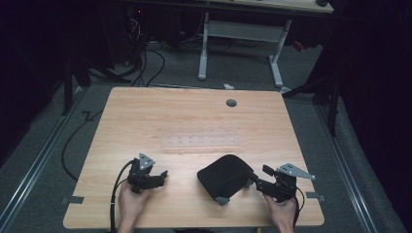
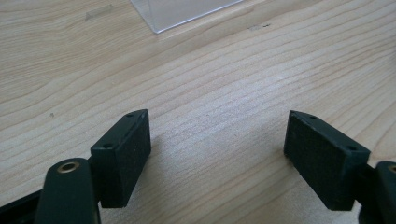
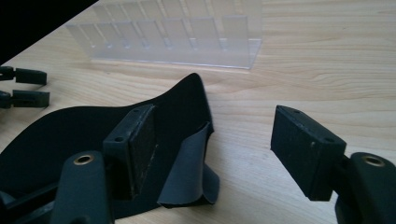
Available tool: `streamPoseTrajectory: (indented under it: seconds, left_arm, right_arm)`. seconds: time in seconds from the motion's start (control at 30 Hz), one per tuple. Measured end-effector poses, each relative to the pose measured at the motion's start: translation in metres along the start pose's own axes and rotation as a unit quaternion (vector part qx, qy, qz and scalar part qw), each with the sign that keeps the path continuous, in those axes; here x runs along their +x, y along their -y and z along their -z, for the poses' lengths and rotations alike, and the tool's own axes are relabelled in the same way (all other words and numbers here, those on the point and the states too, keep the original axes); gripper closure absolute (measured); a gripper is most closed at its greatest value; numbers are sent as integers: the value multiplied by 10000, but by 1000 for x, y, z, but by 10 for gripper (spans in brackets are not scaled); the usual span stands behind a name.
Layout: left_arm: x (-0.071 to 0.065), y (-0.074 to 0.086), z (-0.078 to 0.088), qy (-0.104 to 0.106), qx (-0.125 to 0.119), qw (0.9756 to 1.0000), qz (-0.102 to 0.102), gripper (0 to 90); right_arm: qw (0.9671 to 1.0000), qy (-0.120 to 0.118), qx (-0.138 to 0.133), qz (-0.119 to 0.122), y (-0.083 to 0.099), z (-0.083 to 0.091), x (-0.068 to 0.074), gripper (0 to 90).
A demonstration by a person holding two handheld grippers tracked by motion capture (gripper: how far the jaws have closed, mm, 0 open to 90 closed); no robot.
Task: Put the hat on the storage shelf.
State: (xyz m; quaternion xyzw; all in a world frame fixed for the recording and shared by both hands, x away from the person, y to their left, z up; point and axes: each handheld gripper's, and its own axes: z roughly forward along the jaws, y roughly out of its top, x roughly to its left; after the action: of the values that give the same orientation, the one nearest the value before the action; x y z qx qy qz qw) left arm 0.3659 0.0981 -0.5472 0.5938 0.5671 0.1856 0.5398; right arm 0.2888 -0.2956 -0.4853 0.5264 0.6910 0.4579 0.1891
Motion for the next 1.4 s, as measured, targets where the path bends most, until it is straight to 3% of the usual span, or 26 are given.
streamPoseTrajectory:
  seconds: [0.27, 0.37, 0.47, 0.73, 0.97, 1.23, 1.33, 1.4]
  left_arm:
    - [0, 0, 0, -1, 1, 10000, 2, 231]
    - [0, 0, 0, 4, 2, 10000, 1, 229]
    - [0, 0, 0, 4, 4, 10000, 1, 228]
    - [0, 0, 0, 4, 6, 10000, 4, 228]
    - [0, 0, 0, 4, 3, 10000, 0, 228]
    - [0, 0, -1, -12, -21, 10000, 13, 228]
    - [1, -1, -2, -161, -69, 9998, 92, 219]
    - [1, -1, -2, -148, -59, 9998, 79, 213]
  right_arm:
    - [9994, -303, 169, 74, -1, -14, 8, 312]
    - [9981, -442, 416, 58, 1, -28, 12, 321]
    - [9978, -434, 486, 79, 3, -33, 15, 342]
    - [9955, -713, 629, -32, 12, -53, 12, 409]
    - [9928, -889, 795, 84, 14, -62, 13, 483]
    - [9916, -1063, 729, 98, 16, -64, 12, 604]
    - [9909, -1138, 708, 147, 15, -62, 11, 652]
    - [9903, -1175, 724, 151, 15, -61, 10, 671]
